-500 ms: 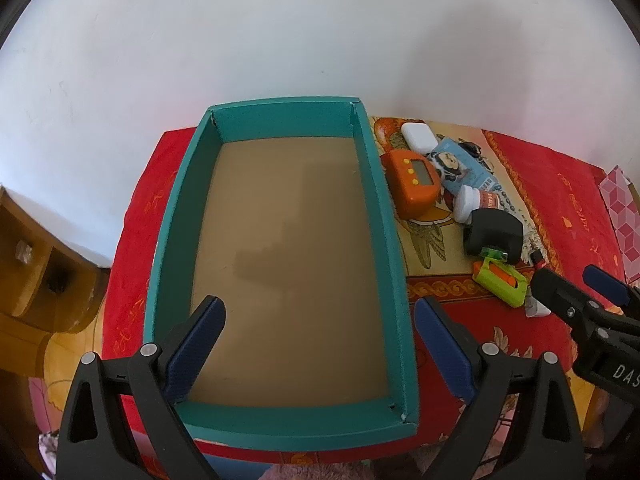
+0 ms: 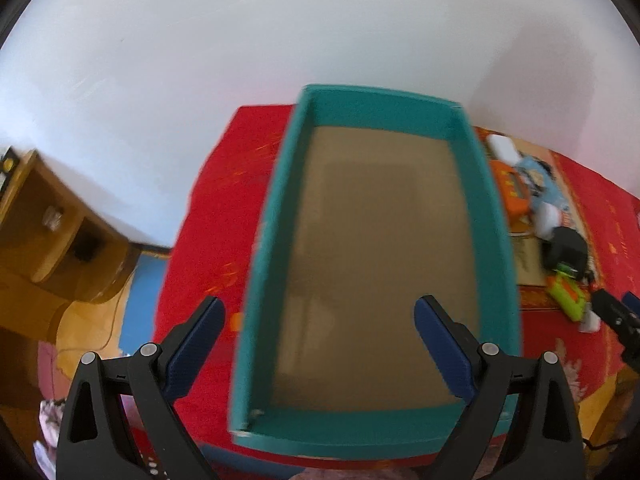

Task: Organize objects
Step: 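Hold the left tool still beside the teal box while the right tool approaches the items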

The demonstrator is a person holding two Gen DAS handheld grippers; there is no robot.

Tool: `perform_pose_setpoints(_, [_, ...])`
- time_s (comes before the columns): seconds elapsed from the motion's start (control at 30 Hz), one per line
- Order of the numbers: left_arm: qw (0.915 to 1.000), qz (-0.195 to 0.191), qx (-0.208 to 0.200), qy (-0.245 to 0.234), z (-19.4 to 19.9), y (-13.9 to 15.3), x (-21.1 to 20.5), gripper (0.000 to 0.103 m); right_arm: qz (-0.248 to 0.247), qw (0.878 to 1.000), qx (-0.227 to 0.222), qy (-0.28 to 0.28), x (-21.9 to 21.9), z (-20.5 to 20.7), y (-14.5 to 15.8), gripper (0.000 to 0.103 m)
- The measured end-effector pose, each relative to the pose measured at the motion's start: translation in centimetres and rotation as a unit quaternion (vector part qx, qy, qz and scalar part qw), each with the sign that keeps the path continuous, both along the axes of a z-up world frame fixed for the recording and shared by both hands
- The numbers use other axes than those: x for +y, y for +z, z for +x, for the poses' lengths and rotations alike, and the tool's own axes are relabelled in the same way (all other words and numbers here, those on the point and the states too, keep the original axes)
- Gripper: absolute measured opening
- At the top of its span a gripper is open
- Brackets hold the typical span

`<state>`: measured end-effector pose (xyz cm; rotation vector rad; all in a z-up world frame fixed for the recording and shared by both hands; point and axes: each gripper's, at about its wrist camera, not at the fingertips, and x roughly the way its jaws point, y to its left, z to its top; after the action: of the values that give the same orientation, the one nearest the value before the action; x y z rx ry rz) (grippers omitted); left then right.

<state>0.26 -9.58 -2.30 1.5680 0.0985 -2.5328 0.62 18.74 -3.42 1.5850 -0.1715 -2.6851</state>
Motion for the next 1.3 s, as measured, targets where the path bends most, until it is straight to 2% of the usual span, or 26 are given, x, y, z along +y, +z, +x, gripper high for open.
perform_pose_setpoints(0.27, [0.9986,0.002,-0.040,0.034,0.9,-2.9,-3.3,0.096,0.016,1.000,-0.002,0.002,-1.1,-0.2,-0.2,0.103])
perform_pose_setpoints(0.37, [0.9983,0.005,-0.052,0.025,1.0,-4.0,-3.4,0.087,0.016,1.000,-0.003,0.004,-1.7,-0.2,-0.2,0.103])
perform_pose_setpoints(0.43, [0.9976,0.006,-0.066,0.018,1.0,-4.8,-3.3,0.076,0.018,1.000,-0.003,0.005,-2.0,-0.1,-0.3,0.103])
perform_pose_setpoints(0.53, [0.9963,0.015,-0.085,0.000,1.1,-5.8,-3.2,0.067,0.019,1.000,-0.004,0.003,-2.4,0.1,-0.3,0.103])
perform_pose_setpoints(0.73, [0.9963,0.018,-0.076,-0.036,1.3,-5.8,-2.8,0.054,0.021,1.000,-0.004,-0.012,-2.7,0.6,-0.3,0.103])
perform_pose_setpoints(0.9, [0.9954,0.021,-0.069,-0.063,1.4,-5.8,-2.6,0.048,0.025,0.999,-0.004,-0.025,-3.2,1.2,-0.4,0.103])
perform_pose_setpoints(1.0, [0.9952,0.030,-0.063,-0.068,1.6,-5.9,-2.8,0.046,0.033,0.999,-0.003,-0.027,-3.6,1.4,-0.4,0.103])
perform_pose_setpoints(1.1, [0.9947,0.041,-0.061,-0.071,1.7,-6.0,-3.1,0.040,0.044,0.999,-0.004,-0.025,-3.8,1.7,-0.5,0.103])
perform_pose_setpoints(1.3, [0.9952,0.038,-0.054,-0.073,2.0,-6.0,-2.7,0.033,0.054,0.998,-0.006,-0.013,-3.2,1.3,-0.4,0.103])
